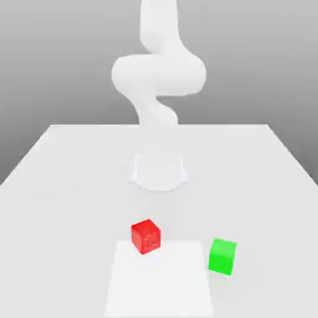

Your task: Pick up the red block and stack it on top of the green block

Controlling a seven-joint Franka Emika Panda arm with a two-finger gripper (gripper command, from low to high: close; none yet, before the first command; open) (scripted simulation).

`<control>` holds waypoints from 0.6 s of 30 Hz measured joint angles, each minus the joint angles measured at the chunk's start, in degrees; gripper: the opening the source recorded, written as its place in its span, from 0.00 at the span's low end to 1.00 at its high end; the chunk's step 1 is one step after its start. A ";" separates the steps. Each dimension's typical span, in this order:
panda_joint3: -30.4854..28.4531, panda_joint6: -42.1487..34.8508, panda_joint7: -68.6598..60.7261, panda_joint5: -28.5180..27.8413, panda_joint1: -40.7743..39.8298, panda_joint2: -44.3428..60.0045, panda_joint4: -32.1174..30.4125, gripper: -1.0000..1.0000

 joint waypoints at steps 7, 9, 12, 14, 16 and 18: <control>1.77 9.41 13.19 3.61 -4.28 11.65 -12.23 0.50; 2.71 11.97 17.02 4.29 -5.36 14.78 -15.56 0.50; 4.36 15.82 22.99 5.03 -6.98 19.43 -20.55 0.50; 5.49 18.41 27.20 5.26 -8.00 22.50 -23.89 0.50; 6.64 20.98 31.60 5.26 -9.04 25.54 -27.22 0.50; 7.88 23.58 36.20 5.02 -10.19 28.54 -30.57 0.50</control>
